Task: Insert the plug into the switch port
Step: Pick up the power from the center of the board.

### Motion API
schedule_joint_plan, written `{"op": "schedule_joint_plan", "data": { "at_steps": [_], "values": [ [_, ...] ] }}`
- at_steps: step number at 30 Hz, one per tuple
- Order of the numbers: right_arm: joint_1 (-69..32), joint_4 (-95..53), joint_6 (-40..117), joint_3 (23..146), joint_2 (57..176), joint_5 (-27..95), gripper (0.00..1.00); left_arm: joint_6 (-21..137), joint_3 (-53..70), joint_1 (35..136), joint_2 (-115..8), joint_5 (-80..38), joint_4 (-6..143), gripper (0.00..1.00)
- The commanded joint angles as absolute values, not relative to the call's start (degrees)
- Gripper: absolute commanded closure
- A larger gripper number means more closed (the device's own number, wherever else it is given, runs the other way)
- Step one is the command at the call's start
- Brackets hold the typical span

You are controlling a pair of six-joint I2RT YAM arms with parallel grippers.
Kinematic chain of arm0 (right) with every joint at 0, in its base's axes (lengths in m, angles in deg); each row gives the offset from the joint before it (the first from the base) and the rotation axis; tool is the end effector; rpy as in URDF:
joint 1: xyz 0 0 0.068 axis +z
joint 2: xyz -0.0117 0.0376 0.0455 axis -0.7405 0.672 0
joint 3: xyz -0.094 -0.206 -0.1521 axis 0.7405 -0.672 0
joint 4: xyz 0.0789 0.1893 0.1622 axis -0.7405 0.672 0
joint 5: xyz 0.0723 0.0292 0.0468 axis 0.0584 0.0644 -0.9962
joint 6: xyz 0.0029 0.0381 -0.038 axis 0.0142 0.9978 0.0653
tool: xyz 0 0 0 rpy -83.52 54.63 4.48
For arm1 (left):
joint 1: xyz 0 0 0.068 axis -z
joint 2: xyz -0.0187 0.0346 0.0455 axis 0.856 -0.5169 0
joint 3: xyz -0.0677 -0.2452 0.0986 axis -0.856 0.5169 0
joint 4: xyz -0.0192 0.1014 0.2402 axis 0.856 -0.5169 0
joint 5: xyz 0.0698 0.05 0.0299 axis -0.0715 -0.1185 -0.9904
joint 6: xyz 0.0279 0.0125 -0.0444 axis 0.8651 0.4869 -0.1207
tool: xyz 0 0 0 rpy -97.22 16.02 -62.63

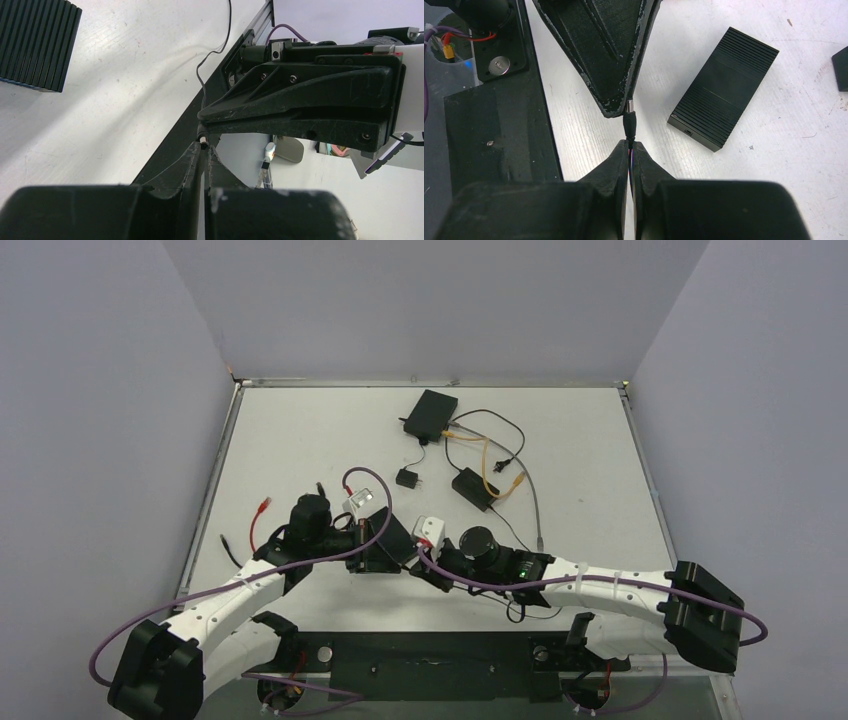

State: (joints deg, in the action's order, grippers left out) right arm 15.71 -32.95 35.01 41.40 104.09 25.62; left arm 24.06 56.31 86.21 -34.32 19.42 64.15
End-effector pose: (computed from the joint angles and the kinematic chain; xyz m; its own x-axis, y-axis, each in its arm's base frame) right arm 0.1058 0.2334 0.2172 -0.2393 -0.3627 -0.9007 -0.9595 0.2302 0.1623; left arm 0.1592 -0.1124 0.1984 -0.9624 -0.0361 -0.2691 0.2334 0.3967 -0.8878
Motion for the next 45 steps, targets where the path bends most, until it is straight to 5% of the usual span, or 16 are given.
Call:
{"op": "schedule_joint_plan", "data": {
  "at_steps": [1,3,9,20,24,28,32,39,45],
  "values": [
    [16.5,-34.1,34.2,43.7,104.2,26.0,1.00,24.7,55.1,86.7,-34.0,21.0,68.0,1.00],
    [16.6,-34.0,34.0,43.6,103.8,26.7,0.98,24.8,55.2,86.7,-33.8,20.7,68.0,1.00],
    [16.6,-33.3,31.1,42.0,100.4,28.2,0.71,24.6,55.1,86.9,-33.4,20.8,67.9,1.00],
    [16.6,-31.1,27.7,41.0,97.3,34.0,0.61,24.6,54.9,87.1,-33.5,20.3,67.5,1.00],
    [16.4,-29.5,28.8,41.3,97.4,37.8,0.59,25.4,55.0,87.1,-33.1,17.8,64.1,0.73],
    [15.7,-37.6,32.3,36.3,94.5,43.0,0.37,25.7,55.6,87.1,-31.7,14.3,61.4,0.50],
    [12.9,-43.5,39.5,33.8,94.2,43.5,0.18,25.8,56.5,87.1,-29.2,10.2,57.7,0.45],
    [6.5,-42.4,41.1,36.4,102.5,25.6,0.23,22.4,60.1,87.0,-25.1,5.6,56.5,0.44],
    [10.5,-42.2,36.4,37.7,108.9,26.3,0.27,18.7,64.1,86.9,-23.9,4.7,59.1,0.44]
  ]
}}
